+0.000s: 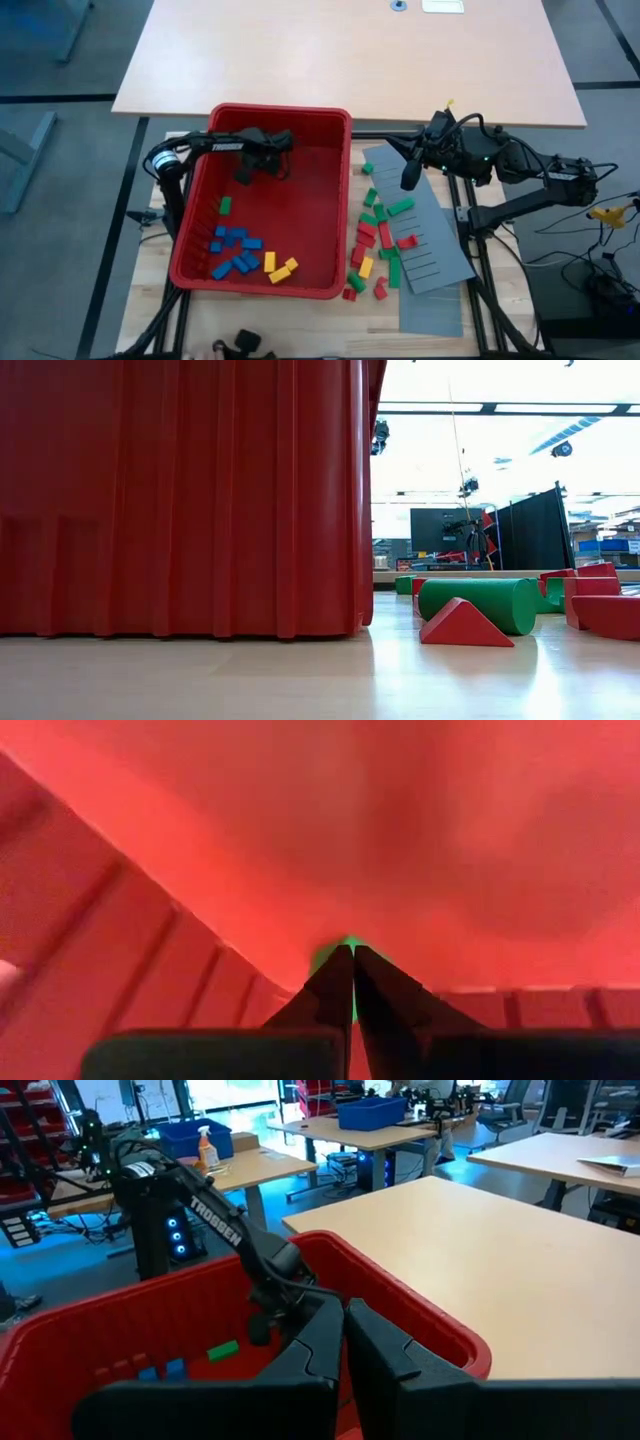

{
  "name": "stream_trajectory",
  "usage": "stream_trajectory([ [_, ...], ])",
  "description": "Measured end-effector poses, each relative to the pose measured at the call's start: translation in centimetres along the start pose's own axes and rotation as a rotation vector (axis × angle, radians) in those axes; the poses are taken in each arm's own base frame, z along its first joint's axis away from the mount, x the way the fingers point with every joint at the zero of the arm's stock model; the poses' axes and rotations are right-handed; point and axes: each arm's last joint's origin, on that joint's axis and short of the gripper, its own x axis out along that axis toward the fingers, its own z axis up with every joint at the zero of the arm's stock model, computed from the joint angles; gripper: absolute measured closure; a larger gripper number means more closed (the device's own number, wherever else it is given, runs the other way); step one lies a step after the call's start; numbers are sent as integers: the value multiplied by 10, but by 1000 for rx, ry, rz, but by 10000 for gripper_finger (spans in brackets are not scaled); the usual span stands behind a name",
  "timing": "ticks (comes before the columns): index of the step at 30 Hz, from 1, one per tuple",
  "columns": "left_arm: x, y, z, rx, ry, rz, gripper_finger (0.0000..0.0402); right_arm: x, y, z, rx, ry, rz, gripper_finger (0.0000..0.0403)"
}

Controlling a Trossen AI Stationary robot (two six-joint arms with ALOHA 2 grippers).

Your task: Sort blocks

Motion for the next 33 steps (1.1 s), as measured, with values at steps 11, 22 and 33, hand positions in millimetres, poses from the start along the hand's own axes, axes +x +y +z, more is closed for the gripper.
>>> stream_trajectory([
  [11,27,11,-40,-154,72,-93,402,0,0,0,13,1,4,403],
  [22,52,1,-54,-170,63,-352,402,0,0,0,12,2,4,403],
  [33,54,-6,-26,-64,46,-348,402,0,1,0,17,2,4,403],
])
